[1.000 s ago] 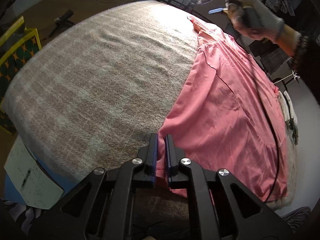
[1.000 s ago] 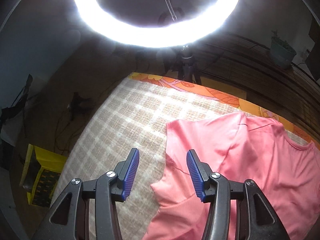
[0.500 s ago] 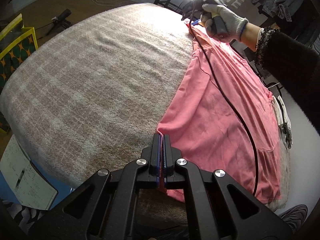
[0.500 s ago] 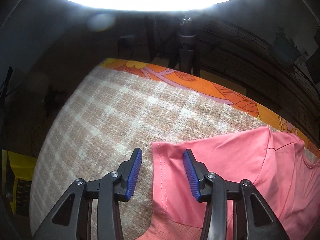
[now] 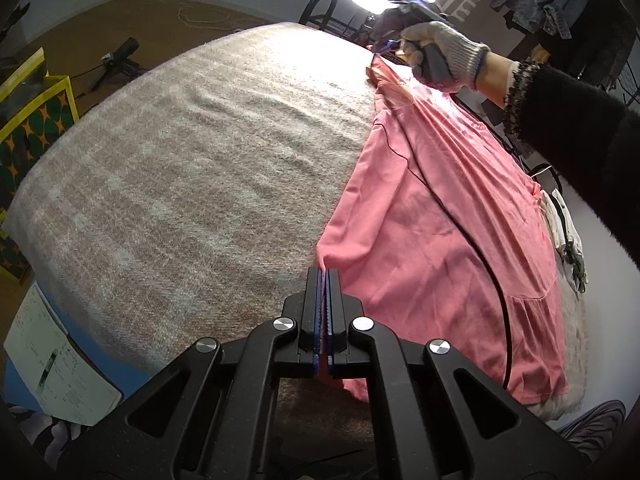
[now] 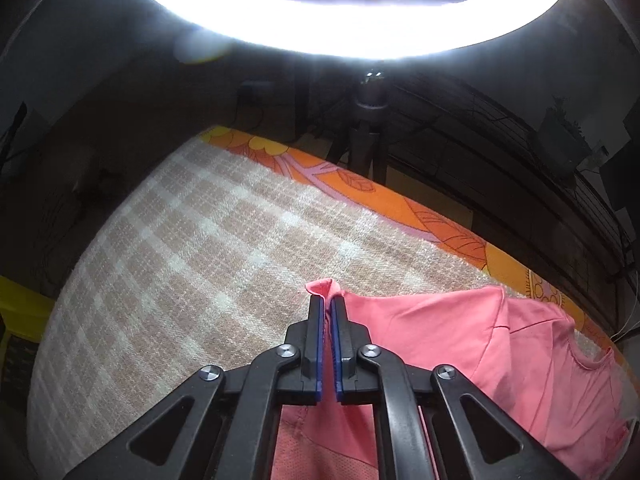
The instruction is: Fold small clothes
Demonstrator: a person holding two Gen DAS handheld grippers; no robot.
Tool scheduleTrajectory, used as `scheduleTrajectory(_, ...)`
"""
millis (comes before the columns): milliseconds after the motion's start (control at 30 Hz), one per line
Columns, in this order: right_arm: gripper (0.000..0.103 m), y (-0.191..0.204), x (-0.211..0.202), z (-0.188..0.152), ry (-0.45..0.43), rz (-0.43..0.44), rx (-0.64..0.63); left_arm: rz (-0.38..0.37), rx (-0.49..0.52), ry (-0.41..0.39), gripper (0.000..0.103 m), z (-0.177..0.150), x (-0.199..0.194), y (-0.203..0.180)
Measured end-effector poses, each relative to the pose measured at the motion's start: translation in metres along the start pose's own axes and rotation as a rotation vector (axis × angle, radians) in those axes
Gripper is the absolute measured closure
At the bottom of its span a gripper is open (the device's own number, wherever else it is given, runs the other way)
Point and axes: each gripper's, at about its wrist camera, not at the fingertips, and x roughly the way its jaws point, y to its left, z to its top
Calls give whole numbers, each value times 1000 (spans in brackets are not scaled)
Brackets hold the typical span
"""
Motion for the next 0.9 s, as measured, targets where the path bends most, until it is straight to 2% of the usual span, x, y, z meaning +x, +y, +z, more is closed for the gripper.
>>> scheduleTrajectory(100,102,-14,-15,1,-34,33,32,-16,-12,-8,103,1,-4,1)
scheduleTrajectory(267,102,-42,-35,-5,-66,81,85,-38,24,-33,103,1,-13,-9)
scheduleTrajectory(600,102,-103,-80,-14,-179,205,188,-115,171,-83,103,-8,-31,-70)
scheduleTrajectory(733,102,-145,-96,-33,-221,228,228,-169,249,-67,103,-15,-31,-99)
scheduleTrajectory(900,102,-203,-105,-62,-219,207,275,-240,359,-10,103,-32,-21,-142)
